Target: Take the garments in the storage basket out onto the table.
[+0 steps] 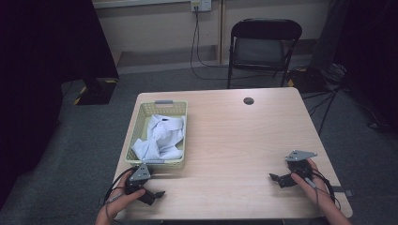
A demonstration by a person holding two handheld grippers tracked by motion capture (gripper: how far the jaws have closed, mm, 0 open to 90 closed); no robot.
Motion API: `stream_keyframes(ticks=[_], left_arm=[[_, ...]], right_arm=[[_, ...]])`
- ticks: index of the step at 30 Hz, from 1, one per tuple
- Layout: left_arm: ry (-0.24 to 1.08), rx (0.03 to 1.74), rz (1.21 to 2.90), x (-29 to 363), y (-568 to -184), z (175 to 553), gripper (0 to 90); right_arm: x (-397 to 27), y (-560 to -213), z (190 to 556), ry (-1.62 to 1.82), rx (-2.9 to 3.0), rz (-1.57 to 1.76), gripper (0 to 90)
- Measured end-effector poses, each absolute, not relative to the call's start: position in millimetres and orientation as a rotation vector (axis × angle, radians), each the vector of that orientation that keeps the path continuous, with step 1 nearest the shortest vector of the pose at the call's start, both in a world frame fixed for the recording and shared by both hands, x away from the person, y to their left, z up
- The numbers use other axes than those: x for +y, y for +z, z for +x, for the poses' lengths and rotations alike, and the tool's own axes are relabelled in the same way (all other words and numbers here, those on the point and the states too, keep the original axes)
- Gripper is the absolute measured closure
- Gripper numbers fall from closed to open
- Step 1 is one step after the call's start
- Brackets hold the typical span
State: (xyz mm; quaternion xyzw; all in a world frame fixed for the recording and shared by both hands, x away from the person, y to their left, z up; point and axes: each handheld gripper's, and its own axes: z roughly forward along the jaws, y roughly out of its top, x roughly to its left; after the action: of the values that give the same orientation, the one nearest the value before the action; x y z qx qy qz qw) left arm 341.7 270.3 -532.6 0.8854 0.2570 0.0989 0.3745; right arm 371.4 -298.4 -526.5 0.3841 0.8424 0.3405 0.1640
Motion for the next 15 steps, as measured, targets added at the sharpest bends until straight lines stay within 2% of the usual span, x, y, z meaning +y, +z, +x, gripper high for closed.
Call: stream_keyframes(ticks=[9, 15], left_arm=[[0.221, 0.644, 2.328, 267.7, -527.7, 341.6, 0.2], [0.211, 0.623, 2.340, 265.7, -522.2, 339.6, 3.5]], right_arm=[[-298.4, -526.4, 371.4, 0.971, 2.402, 1.095, 0.0], [-298.4, -526.4, 371.4, 0.971, 2.402, 1.095, 0.0]])
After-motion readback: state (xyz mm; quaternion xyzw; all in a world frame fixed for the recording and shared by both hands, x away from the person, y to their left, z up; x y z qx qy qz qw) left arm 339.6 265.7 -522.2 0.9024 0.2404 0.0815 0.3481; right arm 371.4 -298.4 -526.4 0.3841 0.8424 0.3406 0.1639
